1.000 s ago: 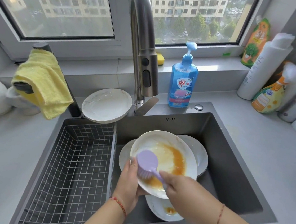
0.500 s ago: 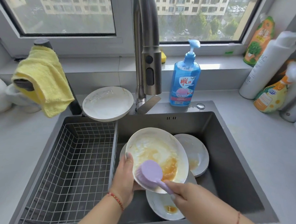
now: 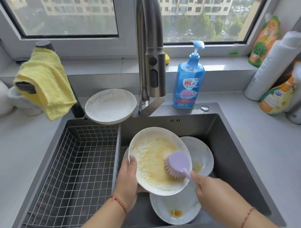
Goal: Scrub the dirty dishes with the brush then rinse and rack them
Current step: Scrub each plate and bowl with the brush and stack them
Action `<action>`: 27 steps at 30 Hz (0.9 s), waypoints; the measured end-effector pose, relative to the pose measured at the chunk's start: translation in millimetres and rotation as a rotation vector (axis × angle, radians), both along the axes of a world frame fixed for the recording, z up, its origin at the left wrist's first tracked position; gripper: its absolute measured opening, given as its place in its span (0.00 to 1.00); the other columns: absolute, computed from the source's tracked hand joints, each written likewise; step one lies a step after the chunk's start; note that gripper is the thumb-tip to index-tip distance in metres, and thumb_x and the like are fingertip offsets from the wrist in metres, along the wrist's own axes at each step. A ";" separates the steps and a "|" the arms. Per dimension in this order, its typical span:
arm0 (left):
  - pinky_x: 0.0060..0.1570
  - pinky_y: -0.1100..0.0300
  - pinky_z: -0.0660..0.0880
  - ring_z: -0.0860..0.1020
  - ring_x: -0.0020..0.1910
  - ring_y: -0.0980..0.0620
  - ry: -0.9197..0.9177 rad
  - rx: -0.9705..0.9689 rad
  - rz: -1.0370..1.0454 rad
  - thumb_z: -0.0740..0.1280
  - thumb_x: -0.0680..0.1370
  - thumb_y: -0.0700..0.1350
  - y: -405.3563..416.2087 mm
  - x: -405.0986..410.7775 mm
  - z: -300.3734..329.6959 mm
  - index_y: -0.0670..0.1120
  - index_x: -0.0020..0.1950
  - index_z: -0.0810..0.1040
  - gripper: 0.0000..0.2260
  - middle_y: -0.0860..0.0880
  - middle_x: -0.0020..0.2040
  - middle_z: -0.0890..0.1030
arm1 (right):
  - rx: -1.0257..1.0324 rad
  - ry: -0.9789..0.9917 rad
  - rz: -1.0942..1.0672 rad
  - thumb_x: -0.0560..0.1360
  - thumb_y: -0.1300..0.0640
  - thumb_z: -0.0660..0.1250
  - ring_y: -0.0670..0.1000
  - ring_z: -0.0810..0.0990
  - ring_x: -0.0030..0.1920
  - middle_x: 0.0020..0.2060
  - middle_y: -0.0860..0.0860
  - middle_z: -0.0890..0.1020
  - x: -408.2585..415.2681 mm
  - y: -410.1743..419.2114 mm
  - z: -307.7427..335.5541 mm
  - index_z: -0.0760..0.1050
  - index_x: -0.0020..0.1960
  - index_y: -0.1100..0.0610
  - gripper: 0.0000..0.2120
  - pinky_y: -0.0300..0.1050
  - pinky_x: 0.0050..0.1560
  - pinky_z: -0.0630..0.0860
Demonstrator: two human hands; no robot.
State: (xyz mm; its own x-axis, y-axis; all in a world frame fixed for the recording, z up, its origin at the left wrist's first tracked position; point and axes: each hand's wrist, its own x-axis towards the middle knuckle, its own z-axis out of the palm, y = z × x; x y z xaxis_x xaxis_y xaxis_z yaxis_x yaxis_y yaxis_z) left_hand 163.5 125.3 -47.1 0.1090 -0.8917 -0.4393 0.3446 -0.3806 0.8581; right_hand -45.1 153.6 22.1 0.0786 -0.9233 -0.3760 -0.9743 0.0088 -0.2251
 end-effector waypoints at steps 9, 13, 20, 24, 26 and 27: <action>0.44 0.41 0.81 0.82 0.55 0.41 -0.052 -0.011 0.055 0.55 0.74 0.66 0.6 -6.0 -11.1 0.52 0.67 0.71 0.28 0.45 0.58 0.82 | 0.305 -0.508 -0.064 0.80 0.52 0.53 0.43 0.66 0.25 0.27 0.43 0.67 24.6 17.6 22.1 0.65 0.65 0.27 0.21 0.39 0.25 0.71; 0.54 0.34 0.78 0.81 0.59 0.45 -0.065 -0.056 0.056 0.56 0.76 0.66 -3.4 2.7 -9.6 0.57 0.61 0.75 0.21 0.49 0.60 0.82 | 0.108 -0.173 -0.034 0.81 0.53 0.50 0.45 0.74 0.32 0.34 0.45 0.77 1.1 13.1 13.8 0.57 0.69 0.27 0.23 0.37 0.31 0.72; 0.45 0.37 0.81 0.82 0.56 0.43 -0.015 -0.030 0.032 0.55 0.78 0.64 -1.5 -5.5 -2.4 0.55 0.64 0.73 0.20 0.48 0.58 0.83 | 0.233 -0.360 0.024 0.80 0.51 0.52 0.44 0.65 0.25 0.27 0.43 0.70 14.8 17.7 21.0 0.60 0.63 0.21 0.24 0.35 0.25 0.66; 0.43 0.41 0.81 0.83 0.54 0.41 0.046 0.008 -0.038 0.54 0.77 0.64 7.0 -15.7 3.1 0.52 0.64 0.74 0.24 0.45 0.57 0.83 | 0.135 -0.455 0.050 0.82 0.52 0.51 0.50 0.79 0.39 0.44 0.46 0.82 40.9 3.1 13.0 0.59 0.70 0.30 0.22 0.42 0.39 0.75; 0.46 0.37 0.81 0.83 0.56 0.41 0.083 0.015 -0.095 0.54 0.76 0.66 11.0 -19.3 5.8 0.55 0.66 0.74 0.24 0.46 0.59 0.83 | -0.008 -0.393 0.028 0.82 0.54 0.51 0.53 0.78 0.40 0.43 0.52 0.81 39.6 -16.6 1.8 0.56 0.73 0.34 0.23 0.43 0.37 0.73; 0.46 0.35 0.80 0.82 0.56 0.41 0.087 0.015 -0.102 0.54 0.76 0.66 11.9 -20.2 7.5 0.57 0.66 0.73 0.24 0.47 0.60 0.83 | -0.090 -0.343 0.014 0.82 0.55 0.50 0.51 0.75 0.35 0.40 0.52 0.80 35.1 -25.3 -3.7 0.54 0.74 0.35 0.24 0.41 0.31 0.68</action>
State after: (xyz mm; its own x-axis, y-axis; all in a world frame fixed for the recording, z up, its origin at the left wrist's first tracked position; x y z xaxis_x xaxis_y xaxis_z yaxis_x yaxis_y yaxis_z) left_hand 143.3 137.2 -39.5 -0.0209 -0.8893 -0.4569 0.3765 -0.4303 0.8204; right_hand -10.0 128.3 18.4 0.1995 -0.9493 -0.2431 -0.8417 -0.0389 -0.5385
